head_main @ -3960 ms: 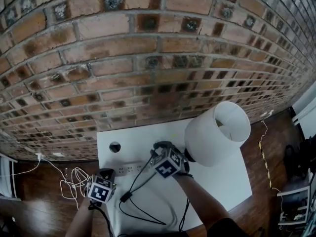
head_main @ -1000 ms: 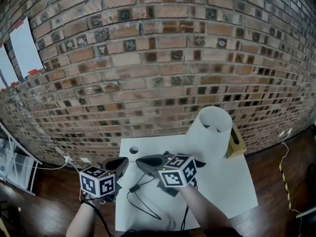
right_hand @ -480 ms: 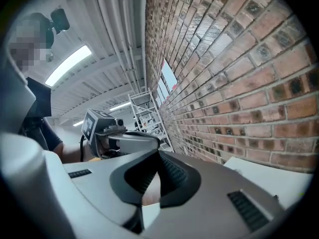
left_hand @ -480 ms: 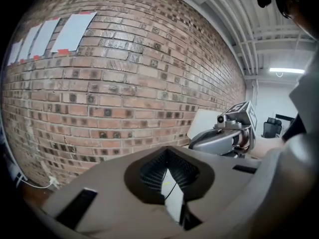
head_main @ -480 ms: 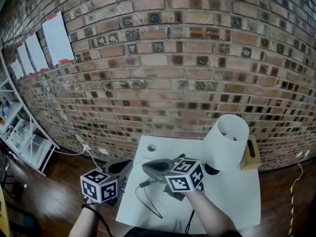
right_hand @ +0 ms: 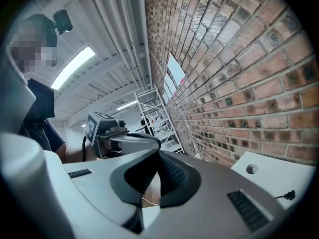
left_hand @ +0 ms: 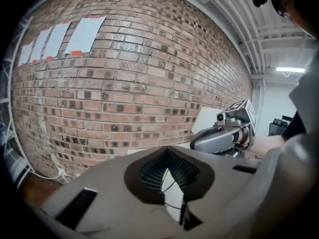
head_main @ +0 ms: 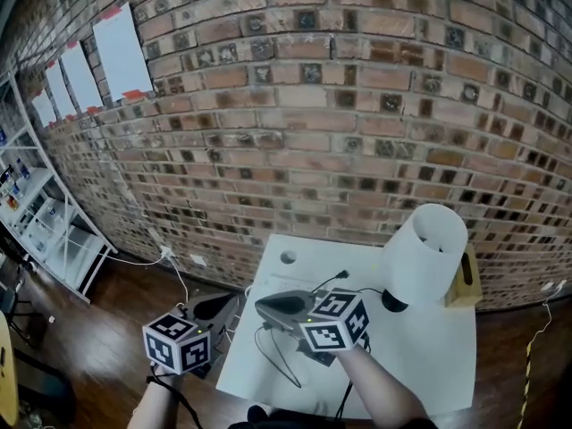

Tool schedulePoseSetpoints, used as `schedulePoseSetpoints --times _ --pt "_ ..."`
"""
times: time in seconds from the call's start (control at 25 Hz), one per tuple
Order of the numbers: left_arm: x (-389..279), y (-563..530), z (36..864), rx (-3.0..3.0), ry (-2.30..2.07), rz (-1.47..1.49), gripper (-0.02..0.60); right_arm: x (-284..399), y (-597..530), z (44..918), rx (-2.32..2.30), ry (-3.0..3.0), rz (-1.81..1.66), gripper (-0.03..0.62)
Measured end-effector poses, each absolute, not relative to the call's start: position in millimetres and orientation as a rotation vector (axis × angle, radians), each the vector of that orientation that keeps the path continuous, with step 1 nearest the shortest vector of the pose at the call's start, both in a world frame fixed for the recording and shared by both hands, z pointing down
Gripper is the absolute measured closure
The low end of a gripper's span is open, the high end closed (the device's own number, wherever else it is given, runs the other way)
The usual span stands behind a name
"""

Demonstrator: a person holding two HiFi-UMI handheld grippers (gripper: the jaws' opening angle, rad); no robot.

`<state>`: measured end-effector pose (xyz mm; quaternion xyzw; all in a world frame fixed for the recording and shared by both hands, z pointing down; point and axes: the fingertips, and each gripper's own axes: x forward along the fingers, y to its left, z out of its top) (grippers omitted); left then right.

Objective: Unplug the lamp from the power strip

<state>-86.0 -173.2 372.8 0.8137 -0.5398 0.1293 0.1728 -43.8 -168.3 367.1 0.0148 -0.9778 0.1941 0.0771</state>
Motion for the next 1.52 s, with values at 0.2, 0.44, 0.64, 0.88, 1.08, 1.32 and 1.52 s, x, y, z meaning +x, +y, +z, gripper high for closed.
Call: schedulePoseSetpoints --times 0.2,0.44,0.64,0.88,1.08,1.32,1.52 --pt "-101.8 -160.7 375.8 2.297 -1.523 0.324 0.578 -63.4 -150.0 373.8 0.025 -2.891 0.554 0.591" --pt "-126.8 -130.6 371.2 2.343 -1.504 0.327 0.578 -93.9 -119.7 373.7 0.032 -2.853 0.521 0.591" --pt "-160.0 -104.5 356.0 2.351 -1.584 0.265 0.578 -122.0 -92.6 369.0 0.123 -2.845 0.345 0.591" --pt "-178.6 -68.8 349.1 2.399 -1.566 0.186 0.578 -142.6 -47.8 363.5 0.154 -2.864 0.337 0.591" --pt "-172.5 -54.2 353.6 2.451 -1.473 0.128 0.578 -132.2 -18.6 368.6 0.266 -2.825 0.327 0.591" --pt "-131.3 -52.8 361.2 2.512 -1.289 0.097 0.578 -97.5 -3.5 376.8 0.431 -2.751 0.375 0.591" --pt "-96.6 -55.0 364.4 2.551 -1.174 0.114 0.578 -71.3 -6.9 362.3 0.541 -2.794 0.429 0.589"
